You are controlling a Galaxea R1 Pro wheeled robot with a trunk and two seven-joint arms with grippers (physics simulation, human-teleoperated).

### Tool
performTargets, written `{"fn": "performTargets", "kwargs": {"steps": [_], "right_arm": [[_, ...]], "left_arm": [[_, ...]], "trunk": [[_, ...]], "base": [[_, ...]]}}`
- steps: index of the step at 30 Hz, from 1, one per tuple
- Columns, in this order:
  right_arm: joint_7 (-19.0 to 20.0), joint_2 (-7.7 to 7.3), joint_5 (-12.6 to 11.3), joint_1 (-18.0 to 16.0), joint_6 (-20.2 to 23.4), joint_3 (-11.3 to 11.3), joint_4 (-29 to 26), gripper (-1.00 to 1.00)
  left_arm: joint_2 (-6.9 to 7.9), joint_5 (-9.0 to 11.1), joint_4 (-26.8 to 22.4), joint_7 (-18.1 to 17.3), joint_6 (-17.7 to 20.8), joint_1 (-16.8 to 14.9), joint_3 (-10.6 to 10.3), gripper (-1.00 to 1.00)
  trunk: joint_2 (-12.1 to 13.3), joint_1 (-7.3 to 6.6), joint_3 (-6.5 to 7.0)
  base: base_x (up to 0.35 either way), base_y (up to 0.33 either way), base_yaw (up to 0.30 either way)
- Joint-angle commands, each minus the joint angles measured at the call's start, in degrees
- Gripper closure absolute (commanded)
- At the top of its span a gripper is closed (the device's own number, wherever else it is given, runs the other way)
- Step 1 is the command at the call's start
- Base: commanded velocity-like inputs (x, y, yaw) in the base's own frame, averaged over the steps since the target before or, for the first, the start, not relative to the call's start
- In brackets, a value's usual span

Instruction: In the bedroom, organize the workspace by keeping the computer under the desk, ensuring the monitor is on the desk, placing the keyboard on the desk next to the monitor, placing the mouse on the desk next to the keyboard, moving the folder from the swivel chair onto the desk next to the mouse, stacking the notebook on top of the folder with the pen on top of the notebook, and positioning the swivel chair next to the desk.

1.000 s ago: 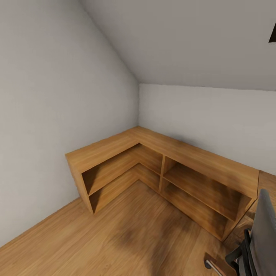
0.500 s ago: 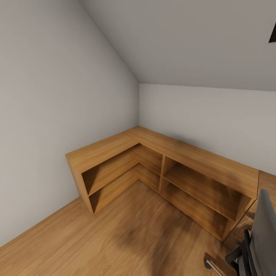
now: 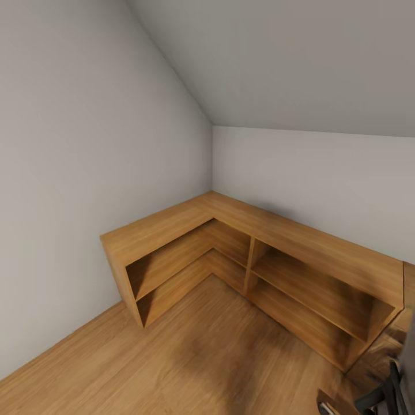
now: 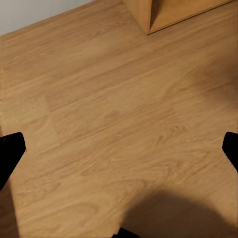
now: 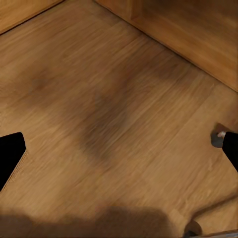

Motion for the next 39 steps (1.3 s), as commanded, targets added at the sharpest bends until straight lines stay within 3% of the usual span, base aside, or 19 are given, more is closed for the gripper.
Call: {"fn": "performTargets", "kwargs": {"steps": [1,5,21,39], "right_arm": [[-0.5,0.02,0.6,0.0,-0.1,-0.2,0.0,-1.00],[-0.5,0.02,0.6,0.0,-0.1,-0.2,0.0,-1.00],[-0.4,0.02,0.5,0.0,-0.1,-0.2,0.2,-1.00],[-0.2,0.02,0.6,0.0,-0.1,-0.1,0.2,-1.00]], "left_arm": [[0.18,0.0,-0.1,0.6,-0.1,0.0,-0.5,-1.00],[0.72,0.0,0.0,0.6,-0.1,0.0,-0.5,-1.00],[0.65,0.0,-0.1,0.5,0.0,0.0,-0.7,-1.00],[0.40,-0.1,-0.1,0.4,0.0,0.0,-0.7,-1.00]], "trunk": [[0.0,0.03,-0.06],[0.0,0.03,-0.06],[0.0,0.03,-0.06],[0.0,0.03,0.46]], "base": [[0.258,0.158,0.000],[0.286,0.097,0.000],[0.318,0.008,-0.009],[0.321,0.033,-0.214]]}}
